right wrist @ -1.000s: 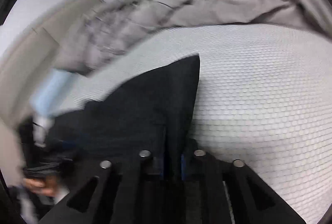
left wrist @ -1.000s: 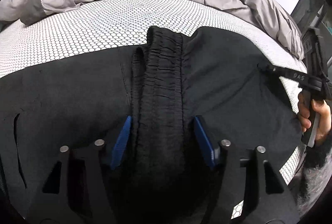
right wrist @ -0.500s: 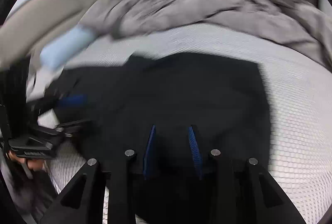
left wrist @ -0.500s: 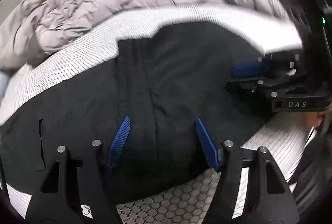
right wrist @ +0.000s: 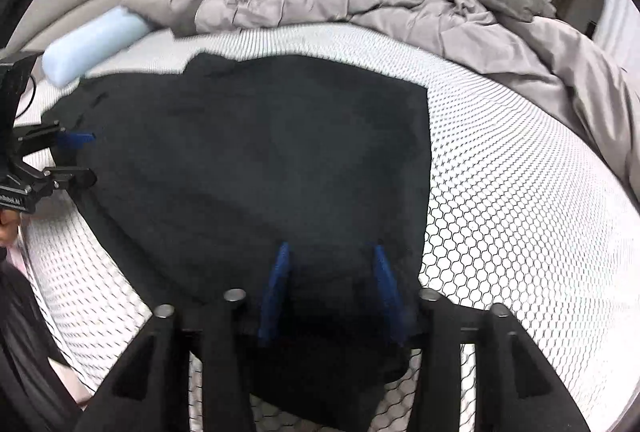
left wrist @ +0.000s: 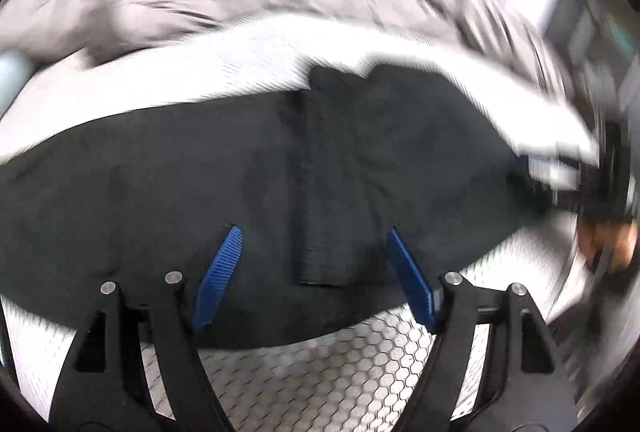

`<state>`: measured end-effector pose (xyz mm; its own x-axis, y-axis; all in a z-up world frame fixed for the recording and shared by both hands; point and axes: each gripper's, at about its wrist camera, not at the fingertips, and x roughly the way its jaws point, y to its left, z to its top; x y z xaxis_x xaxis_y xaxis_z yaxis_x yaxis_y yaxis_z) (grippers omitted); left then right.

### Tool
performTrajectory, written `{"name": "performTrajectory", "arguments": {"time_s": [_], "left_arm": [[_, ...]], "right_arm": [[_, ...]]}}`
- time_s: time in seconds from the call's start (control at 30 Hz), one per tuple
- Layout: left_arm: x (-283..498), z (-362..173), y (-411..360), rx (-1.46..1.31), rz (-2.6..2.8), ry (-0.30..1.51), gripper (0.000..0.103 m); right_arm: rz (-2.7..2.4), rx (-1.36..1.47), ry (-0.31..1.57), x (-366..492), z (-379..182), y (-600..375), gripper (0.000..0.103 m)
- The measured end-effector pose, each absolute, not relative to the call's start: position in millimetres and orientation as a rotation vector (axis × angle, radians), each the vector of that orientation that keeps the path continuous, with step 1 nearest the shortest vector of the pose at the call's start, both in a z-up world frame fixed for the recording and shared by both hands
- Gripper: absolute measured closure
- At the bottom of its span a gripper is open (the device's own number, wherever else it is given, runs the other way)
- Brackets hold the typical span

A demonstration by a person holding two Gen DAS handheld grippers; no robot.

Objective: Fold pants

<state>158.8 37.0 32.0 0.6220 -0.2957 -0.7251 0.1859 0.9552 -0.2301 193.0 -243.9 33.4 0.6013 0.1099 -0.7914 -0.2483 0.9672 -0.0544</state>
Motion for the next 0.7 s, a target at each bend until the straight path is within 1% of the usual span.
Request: {"name": "performTrajectory", "arguments": {"time_s": [0.03,0.07,0.1,0.13,0.17,0.23,0.37,0.4,0.47,0.5,0.53,0.57,0.6,0.63,0.67,0.7], "left_arm": [[151.9,36.6,50.4,-0.202,-0.236,0.834,0.027],[144.4,39.8,70.7,-0.287,-0.192,0.802,0.022],[135.3,41.1,92.4,-0.372,-0.144,0.771,0.016],[124.6,40.7,117.5,-0.472,-0.078,0.727,0.008],[121.7,39.4,134.5,-0.53,-0.032,0.703,0.003],[106.9,30.3,174.7,-0.682,0.092,0.663,0.001],[93.3,5.0,224.7,-0.919,0.178,0.646,0.002],[96.1,0.0,233.3,-0.944,0.187,0.641,0.005],[108.2,-6.2,244.7,-0.943,0.233,0.654,0.025],[116.3,-8.7,249.9,-0.937,0.271,0.662,0.039],[125.8,-12.4,253.9,-0.932,0.29,0.677,0.041],[133.5,-16.7,255.6,-0.927,0.298,0.694,0.053],[142.5,-19.3,256.2,-0.901,0.328,0.722,0.077],[151.4,-19.5,253.9,-0.845,0.377,0.757,0.086],[156.7,-18.9,248.5,-0.801,0.388,0.757,0.088],[159.1,-13.2,241.7,-0.753,0.397,0.747,0.096]], "right_arm": [[0.199,-0.138,0.89,191.9,35.0,-244.2,0.035],[0.185,-0.105,0.878,192.1,34.9,-244.4,0.032],[0.187,-0.09,0.873,194.2,35.5,-244.7,0.03],[0.202,-0.081,0.868,192.8,38.0,-242.2,0.03],[0.221,-0.076,0.857,190.6,40.1,-241.4,0.03],[0.226,-0.068,0.846,189.2,43.7,-241.4,0.03],[0.238,-0.031,0.833,188.2,52.0,-243.1,0.029],[0.241,-0.029,0.829,187.0,53.9,-244.0,0.029],[0.244,-0.028,0.824,184.9,56.6,-244.2,0.027],[0.245,-0.03,0.822,183.5,57.3,-243.9,0.027],[0.249,-0.031,0.822,183.0,57.7,-243.8,0.027],[0.254,-0.03,0.822,182.5,57.7,-243.6,0.027],[0.254,-0.029,0.822,182.2,57.8,-243.8,0.027],[0.253,-0.028,0.822,182.4,57.2,-244.0,0.027],[0.251,-0.027,0.823,182.6,57.0,-244.5,0.027],[0.248,-0.027,0.823,182.9,56.8,-245.1,0.027]]}}
